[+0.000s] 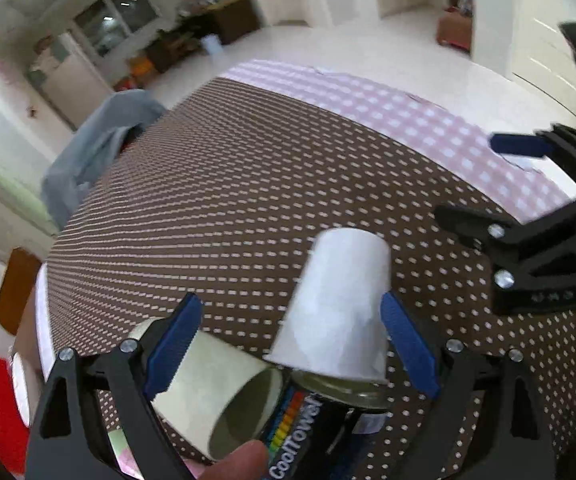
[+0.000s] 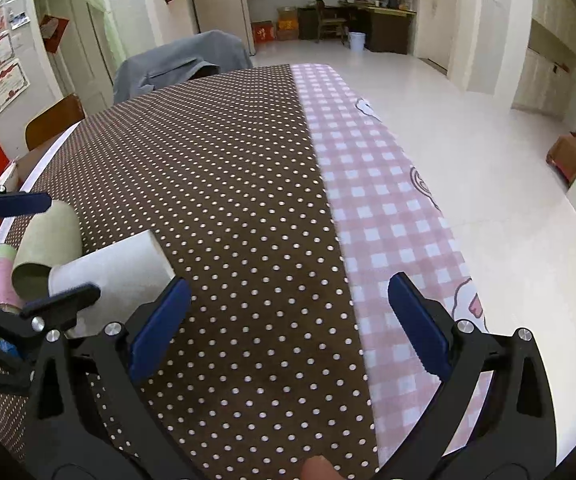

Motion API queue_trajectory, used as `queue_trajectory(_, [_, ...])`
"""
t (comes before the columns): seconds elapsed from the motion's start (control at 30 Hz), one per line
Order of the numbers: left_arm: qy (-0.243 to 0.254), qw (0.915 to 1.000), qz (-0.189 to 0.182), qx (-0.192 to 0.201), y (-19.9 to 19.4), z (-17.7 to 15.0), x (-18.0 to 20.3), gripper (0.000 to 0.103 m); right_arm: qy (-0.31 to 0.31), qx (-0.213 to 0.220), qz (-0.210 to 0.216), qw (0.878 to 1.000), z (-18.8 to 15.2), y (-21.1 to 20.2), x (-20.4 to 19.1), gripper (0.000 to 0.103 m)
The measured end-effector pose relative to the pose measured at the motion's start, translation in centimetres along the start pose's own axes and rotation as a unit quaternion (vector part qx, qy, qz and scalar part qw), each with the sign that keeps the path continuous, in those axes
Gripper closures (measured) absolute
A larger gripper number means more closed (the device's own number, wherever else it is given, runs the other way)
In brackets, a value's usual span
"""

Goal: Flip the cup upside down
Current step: 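Close the left gripper on the white paper cup and lift it, then rotate the held white cup rim-down and lower it onto the table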

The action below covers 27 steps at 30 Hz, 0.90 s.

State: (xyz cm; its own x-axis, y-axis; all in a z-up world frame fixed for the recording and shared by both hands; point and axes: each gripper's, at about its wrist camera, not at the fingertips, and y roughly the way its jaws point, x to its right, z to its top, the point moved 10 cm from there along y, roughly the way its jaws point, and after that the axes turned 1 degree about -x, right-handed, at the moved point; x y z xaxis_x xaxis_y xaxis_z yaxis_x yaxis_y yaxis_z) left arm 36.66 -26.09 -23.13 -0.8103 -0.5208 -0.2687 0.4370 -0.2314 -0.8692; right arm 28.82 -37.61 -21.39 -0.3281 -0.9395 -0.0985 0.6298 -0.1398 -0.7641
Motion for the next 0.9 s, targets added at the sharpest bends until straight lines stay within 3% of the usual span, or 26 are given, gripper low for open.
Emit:
queue_trajectory(0.4, [0.032,0.9973,-0.039,-0.053,3.8,-0.3,2.1,0.015,0.013,-0.005,0.006,1.0,-0.7,0.5,0.4,0.006])
queue_trajectory(0.47, [0.023,0.9966,-0.05,-0.061,4.2,-0.4,2.1,0.041,0.016,-0.004,0.006,1.0,-0.7,0.4,0.6,0.006])
queue_trajectory(0.5, [0.013,0.9962,-0.055,-0.067,4.5,-0.5,1.9,0.041,0.017,-0.004,0.005,1.0,-0.7,0.3,0.6,0.006])
queue_trajectory(0.67, [0.014,0.9976,-0.049,-0.047,4.0,-0.4,2.0,0.041,0.022,0.002,0.004,1.0,-0.9,-0.6,0.8,0.006])
queue_trajectory(0.9, [-0.068,0.996,-0.056,0.012,-0.8,0.9,-0.1,0.041,0.026,0.019,0.004,0.999,-0.8,-3.0,0.7,0.006])
